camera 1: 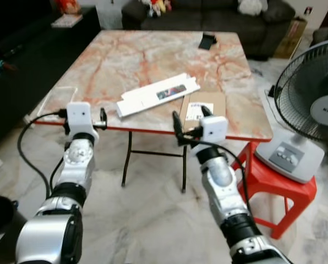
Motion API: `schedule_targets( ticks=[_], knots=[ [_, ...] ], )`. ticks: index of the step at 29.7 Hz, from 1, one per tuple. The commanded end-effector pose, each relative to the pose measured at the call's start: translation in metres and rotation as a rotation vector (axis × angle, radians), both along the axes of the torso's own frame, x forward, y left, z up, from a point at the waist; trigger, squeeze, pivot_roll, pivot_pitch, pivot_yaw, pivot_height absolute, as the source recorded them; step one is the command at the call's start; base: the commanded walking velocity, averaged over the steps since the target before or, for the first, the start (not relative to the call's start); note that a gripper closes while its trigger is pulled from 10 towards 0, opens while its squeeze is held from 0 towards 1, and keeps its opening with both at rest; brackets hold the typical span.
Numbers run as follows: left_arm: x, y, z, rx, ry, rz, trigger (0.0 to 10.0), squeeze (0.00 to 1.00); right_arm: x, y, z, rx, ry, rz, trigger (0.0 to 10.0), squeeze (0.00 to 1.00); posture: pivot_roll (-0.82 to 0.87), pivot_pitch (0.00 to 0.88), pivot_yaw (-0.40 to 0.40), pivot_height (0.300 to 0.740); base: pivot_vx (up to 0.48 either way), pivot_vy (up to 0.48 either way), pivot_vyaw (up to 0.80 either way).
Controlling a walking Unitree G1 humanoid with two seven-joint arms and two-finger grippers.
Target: Picking trash to rubbish bin
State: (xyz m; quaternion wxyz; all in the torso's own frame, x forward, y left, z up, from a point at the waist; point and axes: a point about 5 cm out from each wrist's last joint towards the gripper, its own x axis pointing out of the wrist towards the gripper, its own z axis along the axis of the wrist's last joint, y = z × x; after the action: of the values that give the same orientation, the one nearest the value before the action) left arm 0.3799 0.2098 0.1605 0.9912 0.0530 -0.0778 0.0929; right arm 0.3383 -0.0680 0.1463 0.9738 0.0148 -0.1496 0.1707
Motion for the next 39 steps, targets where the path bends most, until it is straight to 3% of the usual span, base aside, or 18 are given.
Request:
schedule_targets(
  ticks=[1, 12, 21, 39],
  knots=[
    [0.0021, -0.0067, 0.0039, 0.002, -0.015, -0.012, 10.0, 0.0, 0.0015, -0.0057, 0.005, -0.004, -0.025, -0.015, 10.0, 0.0, -0.09, 0.037, 0.005, 0.74, 0.262, 0.0, 0.74],
    [0.0024, -0.0058, 0.0052, 0.002, -0.021, -0.003, 10.0, 0.0, 0.003, -0.0059, 0.0064, -0.011, -0.027, -0.013, 10.0, 0.0, -0.08, 0.041, 0.0, 0.74, 0.259, 0.0, 0.13],
    [0.002, -0.004, 0.0052, 0.001, -0.022, 0.005, 10.0, 0.0, 0.0024, -0.0058, 0.0055, -0.01, -0.025, -0.013, 10.0, 0.0, -0.08, 0.051, -0.004, 0.74, 0.259, 0.0, 0.72],
    [0.0009, 0.001, 0.0047, 0.0, -0.019, 0.012, 10.0, 0.0, 0.0053, -0.0101, 0.0065, 0.017, -0.013, -0.03, 10.0, 0.0, -0.08, 0.061, -0.01, 0.74, 0.259, 0.0, 0.0]
  ],
)
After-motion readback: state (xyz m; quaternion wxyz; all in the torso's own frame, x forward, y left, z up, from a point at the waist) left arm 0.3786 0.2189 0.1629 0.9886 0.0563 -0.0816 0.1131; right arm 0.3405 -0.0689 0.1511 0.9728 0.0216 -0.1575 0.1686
